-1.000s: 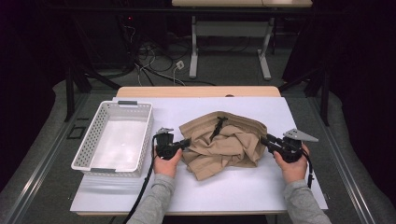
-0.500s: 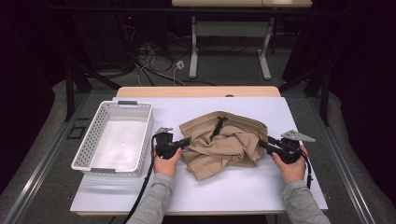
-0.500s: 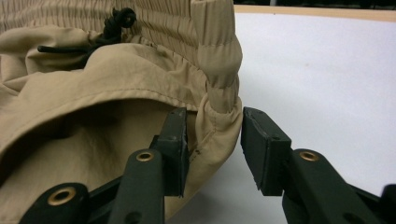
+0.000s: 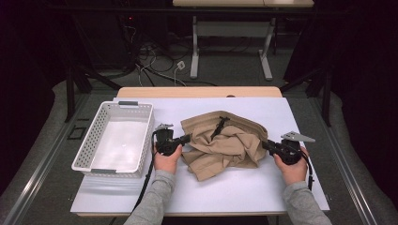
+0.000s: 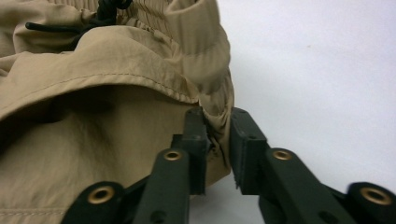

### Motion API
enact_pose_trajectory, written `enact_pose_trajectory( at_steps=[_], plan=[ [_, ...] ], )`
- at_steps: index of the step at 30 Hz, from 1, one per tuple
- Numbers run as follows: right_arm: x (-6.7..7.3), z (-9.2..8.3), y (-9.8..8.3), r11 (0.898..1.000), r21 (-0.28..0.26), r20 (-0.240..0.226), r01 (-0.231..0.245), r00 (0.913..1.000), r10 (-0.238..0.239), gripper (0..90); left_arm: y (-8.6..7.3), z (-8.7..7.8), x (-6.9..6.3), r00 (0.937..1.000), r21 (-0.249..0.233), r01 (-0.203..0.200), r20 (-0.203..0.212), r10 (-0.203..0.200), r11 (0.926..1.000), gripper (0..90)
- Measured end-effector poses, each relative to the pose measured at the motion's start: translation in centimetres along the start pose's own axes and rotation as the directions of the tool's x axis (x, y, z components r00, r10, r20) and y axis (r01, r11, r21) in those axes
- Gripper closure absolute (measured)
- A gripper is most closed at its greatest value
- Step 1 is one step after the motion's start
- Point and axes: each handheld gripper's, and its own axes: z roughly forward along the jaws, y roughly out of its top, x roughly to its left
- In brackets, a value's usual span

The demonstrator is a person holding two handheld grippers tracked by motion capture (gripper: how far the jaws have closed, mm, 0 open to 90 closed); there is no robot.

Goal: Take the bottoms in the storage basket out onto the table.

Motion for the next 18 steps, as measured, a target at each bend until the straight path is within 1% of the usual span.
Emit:
enact_pose_trajectory(
  at_steps=[7,9,14,18],
  plan=[
    [0.0,-0.6,0.6,1.0,-0.027,-0.007,-0.013,0.9999,0.013,84.4,1.4,-0.5,-0.5,0.9998,-0.015,-0.02,-0.004,0.02,0.9997,88.4],
    [0.1,-0.8,0.9,0.999,-0.032,-0.01,-0.01,0.9999,0.009,84.9,1.9,-0.6,-0.7,0.9994,-0.018,-0.033,-0.007,0.033,0.9993,88.5],
    [0.5,-1.5,2.0,0.998,-0.054,-0.012,0.006,0.9999,-0.007,85.6,3.3,-1.2,-1.3,0.9983,-0.03,-0.057,-0.01,0.057,0.9979,88.7],
    [0.1,-1.9,3.0,0.998,-0.07,-0.007,0.002,1.0,-0.003,85.7,4.5,-1.6,-1.6,0.998,-0.039,-0.063,-0.009,0.063,0.9973,88.7]
  ],
)
